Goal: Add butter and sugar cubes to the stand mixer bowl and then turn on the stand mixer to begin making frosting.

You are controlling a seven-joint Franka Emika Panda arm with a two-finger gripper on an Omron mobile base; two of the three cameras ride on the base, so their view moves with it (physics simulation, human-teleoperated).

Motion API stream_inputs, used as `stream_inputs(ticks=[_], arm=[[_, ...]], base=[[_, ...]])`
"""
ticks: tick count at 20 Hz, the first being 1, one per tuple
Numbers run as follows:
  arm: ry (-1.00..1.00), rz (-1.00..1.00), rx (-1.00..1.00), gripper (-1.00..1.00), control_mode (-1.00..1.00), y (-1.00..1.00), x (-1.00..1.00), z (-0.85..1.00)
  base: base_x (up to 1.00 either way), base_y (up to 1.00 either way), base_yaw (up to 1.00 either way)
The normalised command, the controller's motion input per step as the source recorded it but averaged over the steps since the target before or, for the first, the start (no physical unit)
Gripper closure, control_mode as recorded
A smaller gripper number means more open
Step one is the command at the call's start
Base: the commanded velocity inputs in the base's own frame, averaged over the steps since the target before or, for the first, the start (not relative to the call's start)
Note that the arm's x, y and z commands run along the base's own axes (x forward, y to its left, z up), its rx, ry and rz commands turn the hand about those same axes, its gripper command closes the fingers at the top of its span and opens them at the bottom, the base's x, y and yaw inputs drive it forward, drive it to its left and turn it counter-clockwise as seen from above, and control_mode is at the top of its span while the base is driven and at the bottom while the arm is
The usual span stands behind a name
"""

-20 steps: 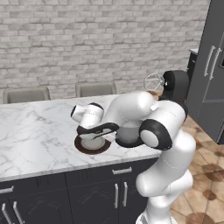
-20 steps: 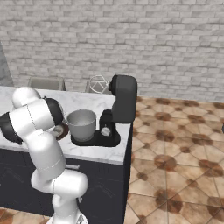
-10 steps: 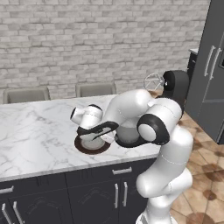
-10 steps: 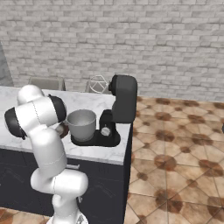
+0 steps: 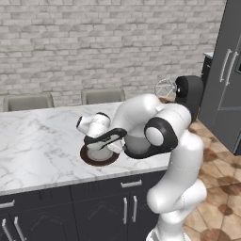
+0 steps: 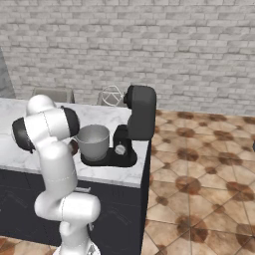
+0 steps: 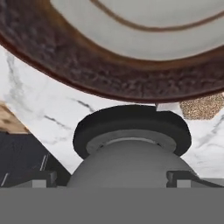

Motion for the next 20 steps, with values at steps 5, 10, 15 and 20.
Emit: stream_inputs(ticks=[5, 10, 15, 20], arm=[[0.00, 0.00, 0.00, -1.00, -1.00, 0.00, 0.16, -0.18], [0.00, 0.00, 0.00, -1.00, -1.00, 0.00, 0.03, -0.20], [0.00, 0.00, 0.00, -1.00, -1.00, 0.00, 0.09, -0.17], [0.00, 0.00, 0.00, -1.00, -1.00, 0.00, 0.18, -0.12]], base=[[0.00, 0.00, 0.00], [0.00, 0.00, 0.00], [0.00, 0.00, 0.00], [0.00, 0.00, 0.00]])
